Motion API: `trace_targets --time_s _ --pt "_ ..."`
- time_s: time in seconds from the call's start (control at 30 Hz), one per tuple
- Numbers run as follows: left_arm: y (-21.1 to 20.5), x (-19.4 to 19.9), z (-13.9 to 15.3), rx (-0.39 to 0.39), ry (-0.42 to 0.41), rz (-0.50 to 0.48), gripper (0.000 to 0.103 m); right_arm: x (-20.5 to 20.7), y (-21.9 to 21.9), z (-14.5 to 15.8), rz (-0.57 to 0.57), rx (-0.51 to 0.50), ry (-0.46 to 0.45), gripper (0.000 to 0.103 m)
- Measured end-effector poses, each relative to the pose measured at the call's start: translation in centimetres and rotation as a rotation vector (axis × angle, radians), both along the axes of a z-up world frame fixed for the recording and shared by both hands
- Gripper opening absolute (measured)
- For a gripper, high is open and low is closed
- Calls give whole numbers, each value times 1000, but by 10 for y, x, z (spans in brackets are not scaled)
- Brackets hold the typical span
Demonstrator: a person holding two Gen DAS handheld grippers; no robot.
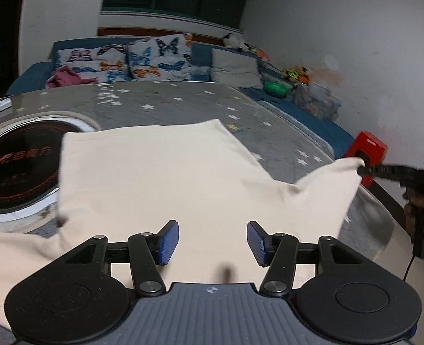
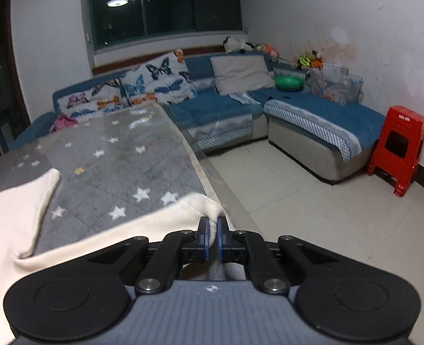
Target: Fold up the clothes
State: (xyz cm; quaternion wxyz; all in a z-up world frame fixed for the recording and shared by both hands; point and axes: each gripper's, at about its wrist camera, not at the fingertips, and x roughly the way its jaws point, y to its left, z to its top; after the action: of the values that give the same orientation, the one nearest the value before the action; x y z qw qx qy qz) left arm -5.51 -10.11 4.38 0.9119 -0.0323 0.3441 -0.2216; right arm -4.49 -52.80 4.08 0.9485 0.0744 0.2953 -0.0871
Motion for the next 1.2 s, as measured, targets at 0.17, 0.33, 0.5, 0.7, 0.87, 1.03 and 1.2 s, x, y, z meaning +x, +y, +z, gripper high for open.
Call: trace_targets --time_s 0.17,0.33,0.5,0.7,0.87,1.03,1.2 --pt "-25 -5 -4 12 4 -86 57 -10 2 9 21 -12 -17 5" --pt "-47 -10 -10 30 3 -166 57 -12 -1 9 14 -2 -16 5" --pt "-67 -14 -18 47 6 -225 57 -16 3 26 42 -14 -55 5" --pt "-76 -15 -27 64 11 -248 57 -24 19 54 106 -24 -118 4" --pt "-59 -15 -17 25 -5 -207 58 -35 42 78 190 -41 -168 4" --pt "-19 -14 -4 -11 -32 -103 60 -40 72 100 296 -55 -203 4" --pt "27 -15 3 -28 -53 27 62 -40 118 113 436 -85 -210 4"
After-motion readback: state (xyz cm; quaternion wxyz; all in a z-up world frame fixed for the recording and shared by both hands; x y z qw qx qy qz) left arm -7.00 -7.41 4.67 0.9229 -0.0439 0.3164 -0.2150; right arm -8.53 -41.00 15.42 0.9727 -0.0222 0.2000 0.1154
